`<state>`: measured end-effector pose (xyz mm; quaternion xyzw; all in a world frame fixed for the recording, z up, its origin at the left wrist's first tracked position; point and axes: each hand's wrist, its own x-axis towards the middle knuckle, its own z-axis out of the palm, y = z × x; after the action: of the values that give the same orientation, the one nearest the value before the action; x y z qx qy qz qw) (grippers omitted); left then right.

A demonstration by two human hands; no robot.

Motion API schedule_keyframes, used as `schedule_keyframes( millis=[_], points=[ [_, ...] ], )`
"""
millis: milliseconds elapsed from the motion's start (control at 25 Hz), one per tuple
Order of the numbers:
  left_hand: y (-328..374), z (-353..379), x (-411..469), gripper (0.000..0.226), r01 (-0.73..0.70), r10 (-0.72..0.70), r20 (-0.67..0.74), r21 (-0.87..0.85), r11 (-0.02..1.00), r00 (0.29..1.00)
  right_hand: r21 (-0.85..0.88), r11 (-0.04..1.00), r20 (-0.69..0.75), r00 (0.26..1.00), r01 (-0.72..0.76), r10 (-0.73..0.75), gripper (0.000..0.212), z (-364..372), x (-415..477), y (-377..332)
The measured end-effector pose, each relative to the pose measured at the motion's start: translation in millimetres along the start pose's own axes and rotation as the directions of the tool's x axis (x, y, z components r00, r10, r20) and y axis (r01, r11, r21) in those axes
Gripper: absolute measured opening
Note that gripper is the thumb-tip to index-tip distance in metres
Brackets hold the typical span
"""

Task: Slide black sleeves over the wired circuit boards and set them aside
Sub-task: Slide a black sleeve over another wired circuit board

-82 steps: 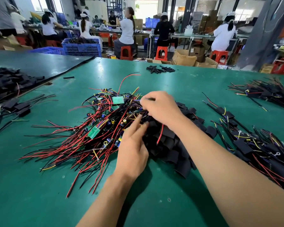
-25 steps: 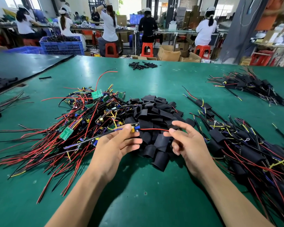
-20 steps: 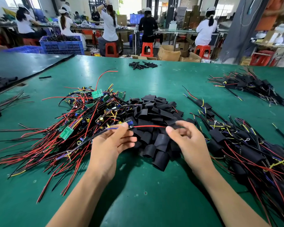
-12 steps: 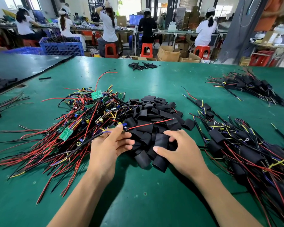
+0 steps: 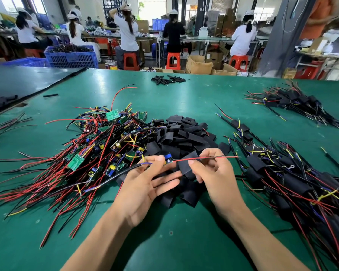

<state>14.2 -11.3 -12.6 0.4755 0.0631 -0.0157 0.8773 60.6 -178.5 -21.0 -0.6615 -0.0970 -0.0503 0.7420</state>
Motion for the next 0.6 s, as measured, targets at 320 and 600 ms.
schedule_keyframes(
  millis=[320,600],
  points=[
    [3.7,-2.3,0.8,0.017,0.001,-0.001,-0.029,-0.001,1.000,1.000,0.070,0.998,0.116,0.993,-0.005,-0.003,0.017,-3.2,0.7,-6.6],
    [6.8,-2.7,0.2,0.024,0.110,-0.109,-0.037,0.028,0.994,0.993,0.150,0.984,0.143,0.987,-0.099,0.077,0.020,0.9,-1.5,-9.7]
  ],
)
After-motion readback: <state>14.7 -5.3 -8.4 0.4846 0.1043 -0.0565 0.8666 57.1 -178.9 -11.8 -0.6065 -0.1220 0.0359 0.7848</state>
